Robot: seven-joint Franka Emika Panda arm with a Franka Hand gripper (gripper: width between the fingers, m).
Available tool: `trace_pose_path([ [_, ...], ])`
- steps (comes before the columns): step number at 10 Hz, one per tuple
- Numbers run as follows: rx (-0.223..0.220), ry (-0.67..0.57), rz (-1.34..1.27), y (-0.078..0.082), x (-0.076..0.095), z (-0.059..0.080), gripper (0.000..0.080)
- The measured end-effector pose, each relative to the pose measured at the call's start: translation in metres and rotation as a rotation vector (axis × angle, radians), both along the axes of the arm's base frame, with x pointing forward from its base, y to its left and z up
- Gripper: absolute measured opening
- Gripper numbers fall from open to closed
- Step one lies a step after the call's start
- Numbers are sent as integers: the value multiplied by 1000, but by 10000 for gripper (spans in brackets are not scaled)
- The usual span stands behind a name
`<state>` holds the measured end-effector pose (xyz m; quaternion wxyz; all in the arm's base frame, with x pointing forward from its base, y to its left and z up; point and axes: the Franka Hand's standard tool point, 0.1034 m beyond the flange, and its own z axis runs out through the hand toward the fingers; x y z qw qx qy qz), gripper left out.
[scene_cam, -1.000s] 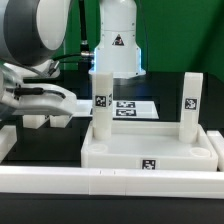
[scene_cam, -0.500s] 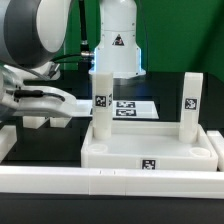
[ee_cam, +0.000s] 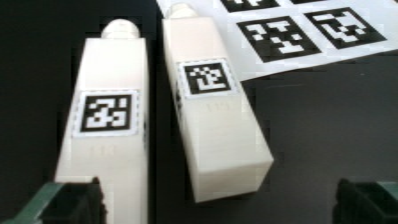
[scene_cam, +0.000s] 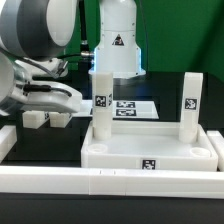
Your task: Assemble desk
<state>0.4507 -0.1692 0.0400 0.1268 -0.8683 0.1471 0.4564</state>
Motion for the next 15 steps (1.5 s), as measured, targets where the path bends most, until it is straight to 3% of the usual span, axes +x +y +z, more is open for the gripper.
trace_pose_path([
  [2, -6, -7, 16, 11, 2, -5, 649],
  [8, -2, -6, 20, 12, 1, -6, 649],
  [12, 9, 8, 40, 28, -1, -11, 649],
  [15, 13, 25, 38, 27, -4, -14, 649],
])
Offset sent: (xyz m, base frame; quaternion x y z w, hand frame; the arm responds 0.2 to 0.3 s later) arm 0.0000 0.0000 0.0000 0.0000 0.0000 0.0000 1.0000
